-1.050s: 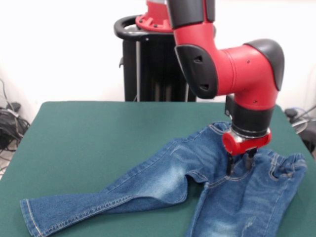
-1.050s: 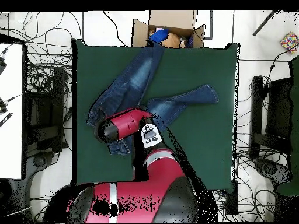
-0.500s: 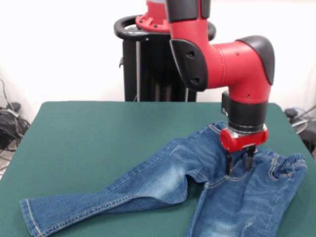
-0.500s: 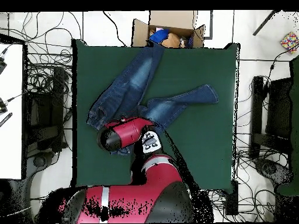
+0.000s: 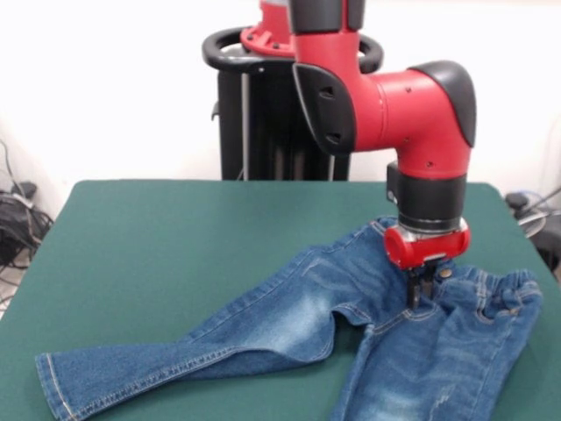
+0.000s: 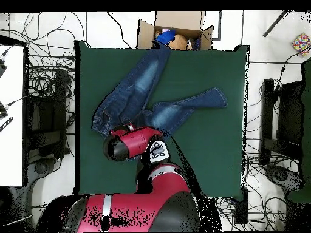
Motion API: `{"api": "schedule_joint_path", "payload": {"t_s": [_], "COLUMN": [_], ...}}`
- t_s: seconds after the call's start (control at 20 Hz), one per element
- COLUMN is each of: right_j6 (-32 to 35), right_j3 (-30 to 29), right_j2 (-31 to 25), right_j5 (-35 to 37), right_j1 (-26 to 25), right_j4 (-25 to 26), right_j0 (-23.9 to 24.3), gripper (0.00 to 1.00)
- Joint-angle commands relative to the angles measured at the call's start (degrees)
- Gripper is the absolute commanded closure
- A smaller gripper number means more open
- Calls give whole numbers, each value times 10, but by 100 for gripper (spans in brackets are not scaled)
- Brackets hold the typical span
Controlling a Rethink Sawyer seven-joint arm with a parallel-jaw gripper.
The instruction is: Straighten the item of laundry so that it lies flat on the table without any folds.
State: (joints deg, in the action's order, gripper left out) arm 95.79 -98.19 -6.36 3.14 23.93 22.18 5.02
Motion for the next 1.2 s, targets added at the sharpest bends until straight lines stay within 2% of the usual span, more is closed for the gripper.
{"api": "schedule_joint_path", "payload": {"t_s": [0.05, 0.1, 0.3, 0.8, 0.95, 1.2], "right_j6": [112, 114, 118, 125, 144, 146], "right_j3": [-40, -38, -47, -73, -106, -154], "right_j2": [-3, -1, 7, 13, 20, 19], "right_j5": [7, 28, 39, 25, 15, 46], "right_j1": [-70, -72, -58, -51, -27, 35], "right_j4": [-27, -39, -50, -69, -80, -108], "right_j0": [-2, -4, -15, -24, -36, -49], "gripper": [100, 100, 100, 100, 100, 100]}}
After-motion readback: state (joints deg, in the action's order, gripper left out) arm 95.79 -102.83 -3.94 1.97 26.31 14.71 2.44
